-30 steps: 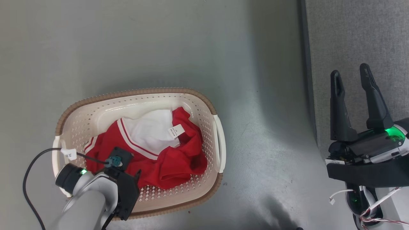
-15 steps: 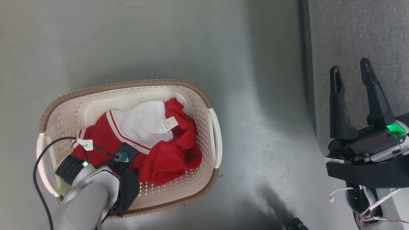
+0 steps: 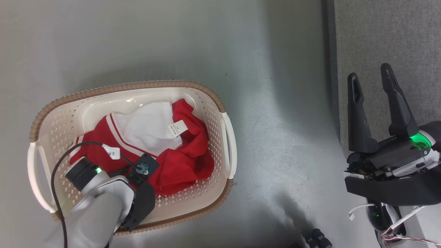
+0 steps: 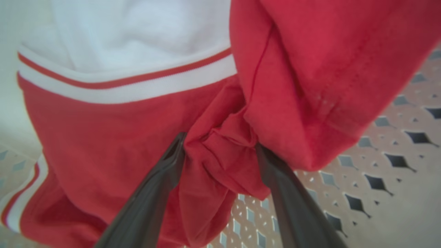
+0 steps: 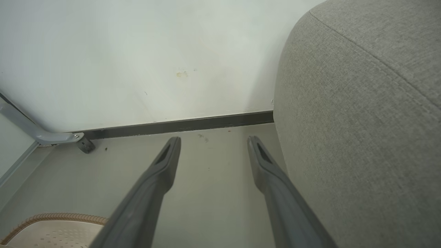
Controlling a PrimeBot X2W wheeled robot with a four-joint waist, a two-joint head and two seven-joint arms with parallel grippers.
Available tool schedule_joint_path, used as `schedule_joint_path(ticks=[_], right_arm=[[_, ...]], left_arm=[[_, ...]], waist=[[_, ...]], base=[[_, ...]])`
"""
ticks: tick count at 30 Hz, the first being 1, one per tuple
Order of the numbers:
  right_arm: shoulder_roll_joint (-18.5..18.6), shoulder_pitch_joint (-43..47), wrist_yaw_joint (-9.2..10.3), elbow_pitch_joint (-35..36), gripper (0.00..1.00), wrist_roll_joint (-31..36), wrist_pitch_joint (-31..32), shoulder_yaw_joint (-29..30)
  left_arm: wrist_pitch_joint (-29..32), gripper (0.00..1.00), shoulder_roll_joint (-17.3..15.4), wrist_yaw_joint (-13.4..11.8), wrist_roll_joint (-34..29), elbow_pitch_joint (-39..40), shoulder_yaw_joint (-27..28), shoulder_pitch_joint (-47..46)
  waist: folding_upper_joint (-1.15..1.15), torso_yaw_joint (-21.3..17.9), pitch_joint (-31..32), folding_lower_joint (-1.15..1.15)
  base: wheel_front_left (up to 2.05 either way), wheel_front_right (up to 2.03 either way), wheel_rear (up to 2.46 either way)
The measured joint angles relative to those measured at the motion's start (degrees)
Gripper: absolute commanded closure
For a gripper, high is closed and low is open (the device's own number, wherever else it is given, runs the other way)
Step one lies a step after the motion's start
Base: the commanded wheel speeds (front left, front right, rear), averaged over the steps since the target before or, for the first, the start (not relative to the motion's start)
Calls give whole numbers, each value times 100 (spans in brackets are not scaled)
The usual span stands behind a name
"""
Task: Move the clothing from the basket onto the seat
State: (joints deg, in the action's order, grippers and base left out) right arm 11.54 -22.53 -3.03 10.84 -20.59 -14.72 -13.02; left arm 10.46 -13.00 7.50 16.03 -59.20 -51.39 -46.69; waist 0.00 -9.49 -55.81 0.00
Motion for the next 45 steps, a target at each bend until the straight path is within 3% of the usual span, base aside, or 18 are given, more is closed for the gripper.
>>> schedule_joint_path(ticks=[5,6,7,10,13,27,45], right_arm=[[-45,42,-1,0,0,4,0,18],[-58,55,-1,-4,0,5,0,18],[-71,65,-2,-11,0,9,0,18],[-105,65,-9,-24,0,60,0,18],[-126,60,-35,-38,0,70,0,21],[-186,-17,-101,-238,0,149,0,159],[-227,-48,-213,-645,0,146,0,332]], left_arm=[[-101,0,2,0,45,-118,49,-30],[-107,5,4,0,45,-137,40,-41],[-108,23,10,0,45,-156,31,-58],[-203,53,18,0,47,-180,1,-136],[-301,100,43,0,75,-191,-1,-164],[-621,100,203,0,261,-337,-53,-254],[-1455,100,282,2,918,-360,171,-80]], waist=[[0,-35,-36,0],[0,-42,-44,0],[0,-48,-50,0],[0,-59,-59,0],[0,-60,-53,0],[0,-24,195,0],[0,112,1016,0]], base=[[0,0,0],[0,0,0],[0,0,0],[0,0,0],[0,0,0],[0,0,0],[0,0,0]])
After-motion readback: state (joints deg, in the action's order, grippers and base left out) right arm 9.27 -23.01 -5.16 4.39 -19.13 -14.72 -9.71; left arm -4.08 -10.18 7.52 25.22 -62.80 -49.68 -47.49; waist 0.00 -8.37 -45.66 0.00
